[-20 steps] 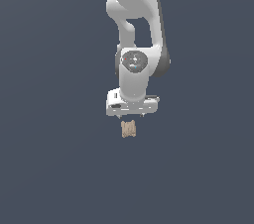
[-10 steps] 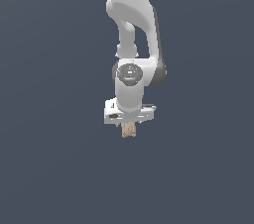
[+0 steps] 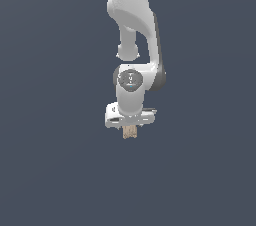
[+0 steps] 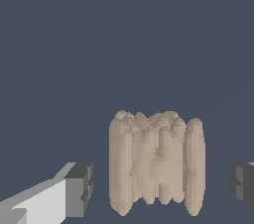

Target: Pick up the object and move it to a goal position.

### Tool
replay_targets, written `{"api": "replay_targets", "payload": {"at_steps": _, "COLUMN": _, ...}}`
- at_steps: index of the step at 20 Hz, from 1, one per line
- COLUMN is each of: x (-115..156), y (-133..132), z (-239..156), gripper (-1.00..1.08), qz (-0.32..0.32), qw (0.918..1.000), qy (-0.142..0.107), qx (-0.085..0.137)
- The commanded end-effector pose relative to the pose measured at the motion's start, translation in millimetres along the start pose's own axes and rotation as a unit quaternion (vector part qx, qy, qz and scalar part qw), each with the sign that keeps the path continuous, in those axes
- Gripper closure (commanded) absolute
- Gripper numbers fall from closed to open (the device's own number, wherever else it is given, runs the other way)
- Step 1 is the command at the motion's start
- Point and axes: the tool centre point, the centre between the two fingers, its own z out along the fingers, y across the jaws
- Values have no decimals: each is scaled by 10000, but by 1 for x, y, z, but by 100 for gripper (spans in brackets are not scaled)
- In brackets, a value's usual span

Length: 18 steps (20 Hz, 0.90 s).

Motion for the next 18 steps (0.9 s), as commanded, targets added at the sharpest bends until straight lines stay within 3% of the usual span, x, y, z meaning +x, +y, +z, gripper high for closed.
{"api": "replay_targets", "payload": {"at_steps": 1, "x": -1, "y": 0, "z": 15, "gripper": -92, "qz": -1, "qw": 10000, "qy": -6, "qx": 1}}
{"api": "replay_targets", "payload": {"at_steps": 9, "x": 1, "y": 0, "z": 34, "gripper": -92, "qz": -3, "qw": 10000, "qy": -4, "qx": 1}}
{"api": "replay_targets", "payload": {"at_steps": 10, "x": 1, "y": 0, "z": 34, "gripper": 108, "qz": -3, "qw": 10000, "qy": -4, "qx": 1}}
{"api": "replay_targets", "payload": {"at_steps": 18, "x": 1, "y": 0, "z": 34, "gripper": 108, "qz": -3, "qw": 10000, "qy": -4, "qx": 1}}
